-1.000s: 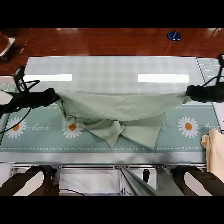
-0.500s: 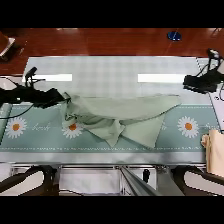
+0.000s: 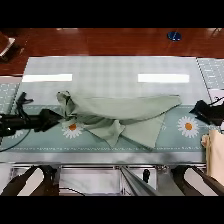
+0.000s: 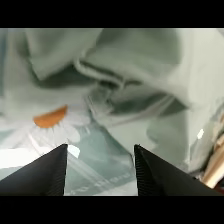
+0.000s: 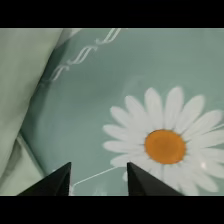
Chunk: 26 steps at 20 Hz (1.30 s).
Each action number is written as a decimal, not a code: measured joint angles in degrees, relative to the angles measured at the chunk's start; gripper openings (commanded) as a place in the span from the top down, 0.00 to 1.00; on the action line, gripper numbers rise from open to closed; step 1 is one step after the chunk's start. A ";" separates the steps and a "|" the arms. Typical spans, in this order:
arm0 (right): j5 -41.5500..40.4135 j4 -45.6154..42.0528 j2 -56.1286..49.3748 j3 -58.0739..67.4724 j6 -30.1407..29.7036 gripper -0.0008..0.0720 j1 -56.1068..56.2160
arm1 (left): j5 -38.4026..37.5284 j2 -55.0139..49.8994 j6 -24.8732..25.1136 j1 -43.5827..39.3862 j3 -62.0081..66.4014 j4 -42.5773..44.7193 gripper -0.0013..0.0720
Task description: Fold the shirts.
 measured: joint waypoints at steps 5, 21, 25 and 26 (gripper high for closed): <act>-1.49 7.54 2.75 -6.40 -4.90 0.43 -1.07 | 6.16 -0.28 -1.70 -10.05 -5.79 -2.93 0.29; -1.81 10.10 3.39 -7.91 -7.26 0.44 -1.29 | 33.35 -11.30 -7.23 -31.69 -6.34 -17.00 0.30; -3.48 10.78 3.39 -7.91 -7.30 0.44 -1.29 | 34.64 -13.88 -7.13 -32.44 -4.87 -17.70 0.87; -4.11 11.13 3.39 -7.91 -7.30 0.44 -1.29 | 35.60 -14.88 -6.95 -32.81 -4.28 -16.81 0.96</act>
